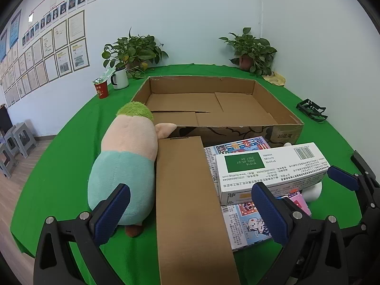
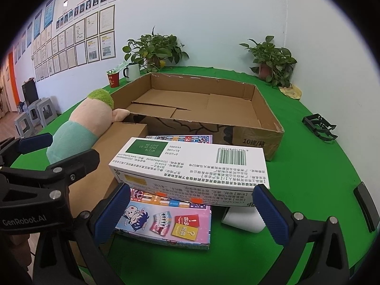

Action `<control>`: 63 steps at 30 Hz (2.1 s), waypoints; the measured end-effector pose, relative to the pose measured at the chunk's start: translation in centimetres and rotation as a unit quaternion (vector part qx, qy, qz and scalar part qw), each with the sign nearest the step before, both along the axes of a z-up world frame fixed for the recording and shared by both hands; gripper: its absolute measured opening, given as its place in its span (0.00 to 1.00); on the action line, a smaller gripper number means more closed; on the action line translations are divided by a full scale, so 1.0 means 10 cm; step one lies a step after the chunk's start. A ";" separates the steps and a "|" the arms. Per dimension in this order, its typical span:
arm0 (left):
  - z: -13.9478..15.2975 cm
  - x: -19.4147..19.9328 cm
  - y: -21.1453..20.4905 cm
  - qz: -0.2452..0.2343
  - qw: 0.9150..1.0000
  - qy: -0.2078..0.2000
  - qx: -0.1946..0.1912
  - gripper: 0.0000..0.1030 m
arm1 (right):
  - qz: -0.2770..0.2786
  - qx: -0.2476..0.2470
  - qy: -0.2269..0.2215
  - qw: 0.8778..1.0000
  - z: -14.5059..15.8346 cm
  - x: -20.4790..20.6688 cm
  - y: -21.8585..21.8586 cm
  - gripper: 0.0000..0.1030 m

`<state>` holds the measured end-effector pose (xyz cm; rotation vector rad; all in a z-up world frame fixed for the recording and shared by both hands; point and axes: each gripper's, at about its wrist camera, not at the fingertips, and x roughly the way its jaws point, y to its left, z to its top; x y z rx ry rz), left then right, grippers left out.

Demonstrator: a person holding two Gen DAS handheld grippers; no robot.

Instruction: Organize objects

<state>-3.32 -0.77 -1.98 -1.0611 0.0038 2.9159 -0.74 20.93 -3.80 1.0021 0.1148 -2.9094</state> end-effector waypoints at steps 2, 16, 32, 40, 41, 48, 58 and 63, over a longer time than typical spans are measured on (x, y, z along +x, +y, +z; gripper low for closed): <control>0.00 -0.01 -0.02 0.001 1.000 -0.001 0.000 1.00 | 0.002 0.001 -0.001 1.000 0.00 -0.01 -0.02 0.99; 0.06 -0.17 -0.39 -0.015 1.000 -0.010 0.016 1.00 | 0.067 -0.006 -0.002 0.998 0.06 -0.03 -0.18 0.99; -0.47 -0.52 -1.15 0.016 0.997 -0.072 0.023 0.78 | 0.120 -0.142 -0.048 0.981 0.27 -0.41 -0.25 0.99; -0.49 -0.34 -1.23 0.013 0.997 -0.066 0.028 0.60 | 0.172 -0.152 -0.078 0.970 0.29 -0.62 -0.74 0.99; -0.47 -0.31 -1.25 0.015 0.997 -0.067 0.031 0.58 | 0.181 -0.159 -0.084 0.967 0.29 -0.64 -0.81 0.99; -0.39 0.09 -1.35 0.029 0.996 -0.079 0.041 0.56 | 0.224 -0.174 -0.136 0.949 0.21 -0.81 -1.20 0.99; -0.36 0.48 -1.30 0.042 0.994 -0.084 0.048 0.56 | 0.242 -0.181 -0.203 0.931 -0.04 -0.77 -1.47 0.85; -0.35 0.49 -1.31 0.045 0.994 -0.085 0.052 0.56 | 0.253 -0.188 -0.206 0.926 -0.06 -0.74 -1.48 0.71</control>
